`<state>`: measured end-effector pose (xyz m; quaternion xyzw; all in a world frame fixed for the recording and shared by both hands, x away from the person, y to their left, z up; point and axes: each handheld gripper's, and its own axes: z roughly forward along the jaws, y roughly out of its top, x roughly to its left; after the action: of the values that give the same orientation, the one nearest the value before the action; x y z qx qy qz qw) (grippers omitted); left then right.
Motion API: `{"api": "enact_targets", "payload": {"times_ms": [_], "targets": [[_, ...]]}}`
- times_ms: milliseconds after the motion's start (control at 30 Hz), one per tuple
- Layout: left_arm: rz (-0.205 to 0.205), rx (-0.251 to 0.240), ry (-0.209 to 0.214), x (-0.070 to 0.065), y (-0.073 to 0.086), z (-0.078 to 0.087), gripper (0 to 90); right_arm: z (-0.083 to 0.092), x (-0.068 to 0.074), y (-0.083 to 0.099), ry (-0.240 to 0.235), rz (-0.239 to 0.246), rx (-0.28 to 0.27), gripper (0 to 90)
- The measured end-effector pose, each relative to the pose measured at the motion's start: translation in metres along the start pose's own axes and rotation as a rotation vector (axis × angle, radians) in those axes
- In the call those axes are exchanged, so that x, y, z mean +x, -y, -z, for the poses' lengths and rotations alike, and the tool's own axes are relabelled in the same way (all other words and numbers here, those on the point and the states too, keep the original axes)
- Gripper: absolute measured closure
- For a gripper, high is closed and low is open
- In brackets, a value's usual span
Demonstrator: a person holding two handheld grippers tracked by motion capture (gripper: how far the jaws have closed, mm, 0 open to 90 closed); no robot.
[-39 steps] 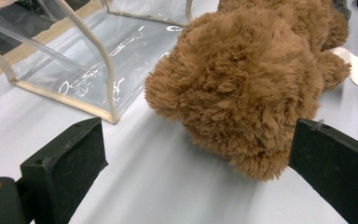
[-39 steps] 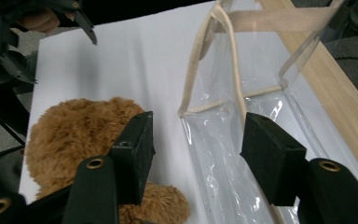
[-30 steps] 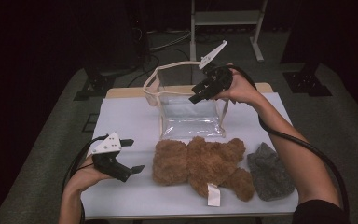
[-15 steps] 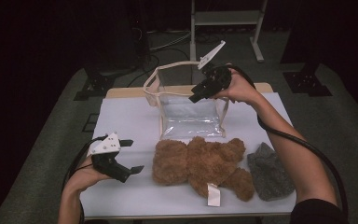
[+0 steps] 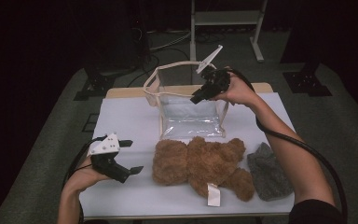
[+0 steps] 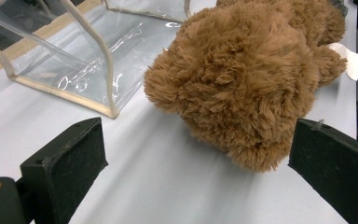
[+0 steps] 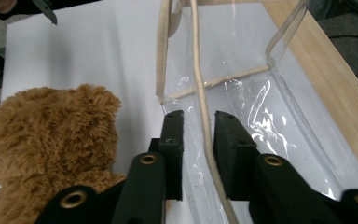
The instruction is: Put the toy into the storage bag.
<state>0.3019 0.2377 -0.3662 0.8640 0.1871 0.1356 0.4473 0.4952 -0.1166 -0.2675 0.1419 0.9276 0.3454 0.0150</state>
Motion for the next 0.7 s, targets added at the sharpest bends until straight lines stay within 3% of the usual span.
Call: {"api": "enact_targets", "payload": {"times_ms": [233, 700], "targets": [[0.002, -0.001, -0.003, 0.0, 0.0, 0.001, 3.0, -0.002, 0.003, 0.003, -0.001, -0.006, 0.009, 85.2], [-0.002, 0.006, 0.0, 0.0, 0.001, 0.002, 3.0, 0.0, 0.022, 0.01, -0.015, 0.003, 0.018, 86.8]]}}
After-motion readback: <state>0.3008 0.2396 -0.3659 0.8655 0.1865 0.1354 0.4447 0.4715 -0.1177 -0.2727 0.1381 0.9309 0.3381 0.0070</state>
